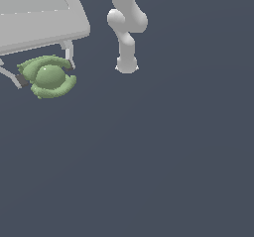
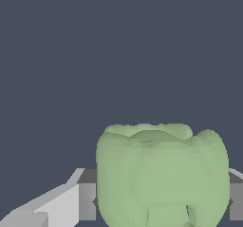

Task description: Pick up the object and move it to a goal position.

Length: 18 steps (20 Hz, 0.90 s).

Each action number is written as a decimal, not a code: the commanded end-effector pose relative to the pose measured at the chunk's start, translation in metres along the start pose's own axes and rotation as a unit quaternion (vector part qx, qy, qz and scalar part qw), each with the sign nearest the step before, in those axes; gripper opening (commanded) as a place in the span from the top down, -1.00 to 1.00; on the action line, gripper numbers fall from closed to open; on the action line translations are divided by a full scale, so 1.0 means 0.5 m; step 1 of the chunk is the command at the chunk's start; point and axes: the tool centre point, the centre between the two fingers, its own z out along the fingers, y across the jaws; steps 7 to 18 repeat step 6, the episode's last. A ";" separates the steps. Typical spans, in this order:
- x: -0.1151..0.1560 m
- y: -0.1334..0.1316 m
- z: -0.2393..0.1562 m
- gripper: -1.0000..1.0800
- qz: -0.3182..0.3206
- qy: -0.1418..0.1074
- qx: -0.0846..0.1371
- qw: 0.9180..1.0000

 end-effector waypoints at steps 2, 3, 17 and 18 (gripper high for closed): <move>0.002 0.006 -0.011 1.00 -0.004 0.003 0.001 1.000; 0.003 0.007 -0.013 1.00 -0.004 0.003 0.001 1.000; 0.003 0.008 -0.015 1.00 -0.005 0.004 0.001 1.000; 0.003 0.008 -0.015 1.00 -0.005 0.004 0.001 1.000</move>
